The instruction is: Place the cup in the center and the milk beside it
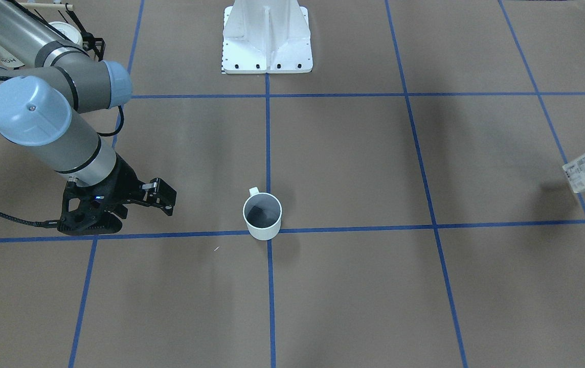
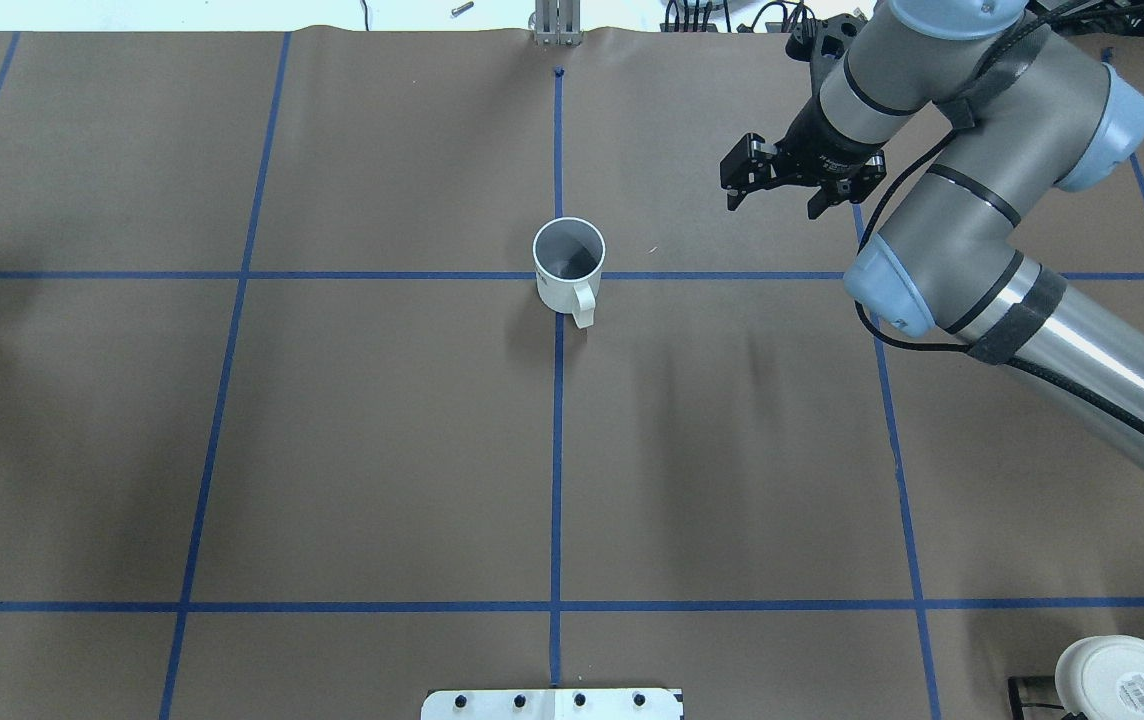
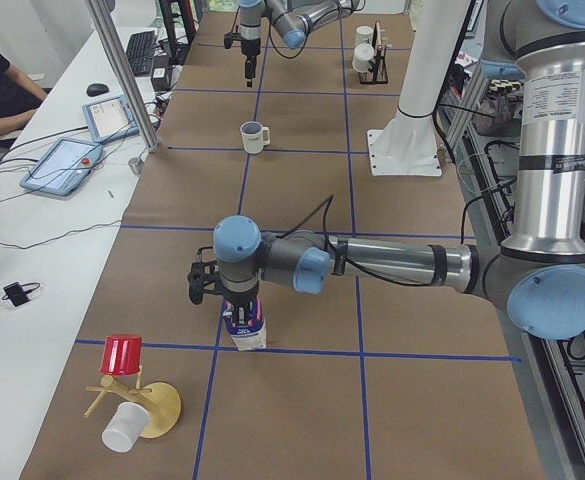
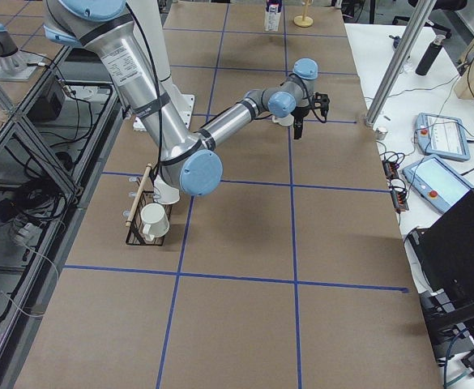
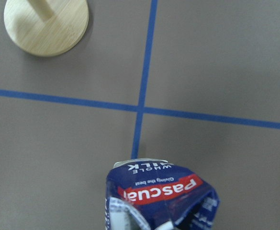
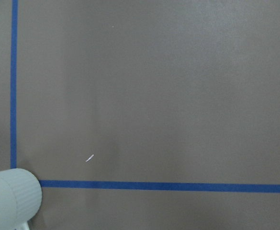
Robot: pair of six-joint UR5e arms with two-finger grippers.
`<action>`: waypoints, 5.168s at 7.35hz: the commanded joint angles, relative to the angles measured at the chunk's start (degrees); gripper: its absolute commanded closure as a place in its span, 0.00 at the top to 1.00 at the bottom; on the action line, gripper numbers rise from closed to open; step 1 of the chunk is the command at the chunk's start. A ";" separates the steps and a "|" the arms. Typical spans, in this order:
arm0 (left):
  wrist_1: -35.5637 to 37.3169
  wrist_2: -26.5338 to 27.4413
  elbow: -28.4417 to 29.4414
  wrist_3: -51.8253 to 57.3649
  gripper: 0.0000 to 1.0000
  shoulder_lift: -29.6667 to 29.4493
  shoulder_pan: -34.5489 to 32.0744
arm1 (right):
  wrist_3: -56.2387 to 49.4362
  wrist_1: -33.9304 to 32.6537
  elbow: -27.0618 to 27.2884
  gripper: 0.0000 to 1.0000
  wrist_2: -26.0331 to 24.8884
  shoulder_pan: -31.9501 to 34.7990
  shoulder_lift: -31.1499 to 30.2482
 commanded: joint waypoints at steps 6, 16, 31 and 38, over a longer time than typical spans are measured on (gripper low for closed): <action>18.39 7.04 4.66 -36.34 0.00 -36.53 24.81 | -0.30 -0.58 0.39 1.00 1.46 1.76 -2.76; 2.32 15.47 13.62 -52.36 0.00 -48.33 40.04 | -0.30 -0.58 0.48 1.00 1.46 1.76 -2.85; 6.44 9.51 -9.72 -4.78 0.98 -12.09 13.80 | -23.76 1.70 -0.40 1.00 2.57 21.09 -22.08; -6.94 3.12 6.17 10.61 0.98 -0.78 0.81 | -37.12 -1.99 -2.17 1.00 14.03 36.55 -30.34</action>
